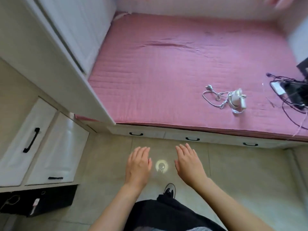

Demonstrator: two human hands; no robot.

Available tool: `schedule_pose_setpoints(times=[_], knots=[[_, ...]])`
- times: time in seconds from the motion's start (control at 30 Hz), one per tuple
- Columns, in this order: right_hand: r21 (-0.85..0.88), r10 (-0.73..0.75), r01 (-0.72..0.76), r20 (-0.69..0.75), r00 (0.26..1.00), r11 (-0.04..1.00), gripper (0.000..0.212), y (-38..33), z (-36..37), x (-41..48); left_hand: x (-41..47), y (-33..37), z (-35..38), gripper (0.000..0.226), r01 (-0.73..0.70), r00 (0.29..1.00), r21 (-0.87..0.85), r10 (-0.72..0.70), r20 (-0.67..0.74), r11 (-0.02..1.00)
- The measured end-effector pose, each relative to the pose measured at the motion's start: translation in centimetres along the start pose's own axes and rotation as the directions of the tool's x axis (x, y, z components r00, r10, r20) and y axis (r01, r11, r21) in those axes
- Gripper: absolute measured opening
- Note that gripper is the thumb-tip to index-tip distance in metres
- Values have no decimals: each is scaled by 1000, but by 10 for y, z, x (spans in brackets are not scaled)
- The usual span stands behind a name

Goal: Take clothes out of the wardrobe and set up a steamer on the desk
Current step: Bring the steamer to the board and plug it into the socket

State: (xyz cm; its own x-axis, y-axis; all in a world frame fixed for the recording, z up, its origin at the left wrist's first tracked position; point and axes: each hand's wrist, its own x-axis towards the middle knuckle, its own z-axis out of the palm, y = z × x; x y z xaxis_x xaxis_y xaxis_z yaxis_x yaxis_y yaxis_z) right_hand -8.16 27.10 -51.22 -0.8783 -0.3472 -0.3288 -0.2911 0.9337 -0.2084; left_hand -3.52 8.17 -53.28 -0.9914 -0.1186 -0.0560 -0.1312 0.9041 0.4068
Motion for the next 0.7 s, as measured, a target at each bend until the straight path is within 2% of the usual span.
schedule_pose_setpoints(times=[0.2,0.47,0.7], knots=[[56,161,-161,-13,987,985,56,97,-18,0,43,84,33,40,-122,988,28,119,97,992],[89,317,-313,-47,947,946,55,191,-49,28,125,144,57,36,-280,954,59,270,133,958],[100,391,-384,-69,918,918,52,256,-79,85,218,183,78,27,-281,945,27,272,183,959]])
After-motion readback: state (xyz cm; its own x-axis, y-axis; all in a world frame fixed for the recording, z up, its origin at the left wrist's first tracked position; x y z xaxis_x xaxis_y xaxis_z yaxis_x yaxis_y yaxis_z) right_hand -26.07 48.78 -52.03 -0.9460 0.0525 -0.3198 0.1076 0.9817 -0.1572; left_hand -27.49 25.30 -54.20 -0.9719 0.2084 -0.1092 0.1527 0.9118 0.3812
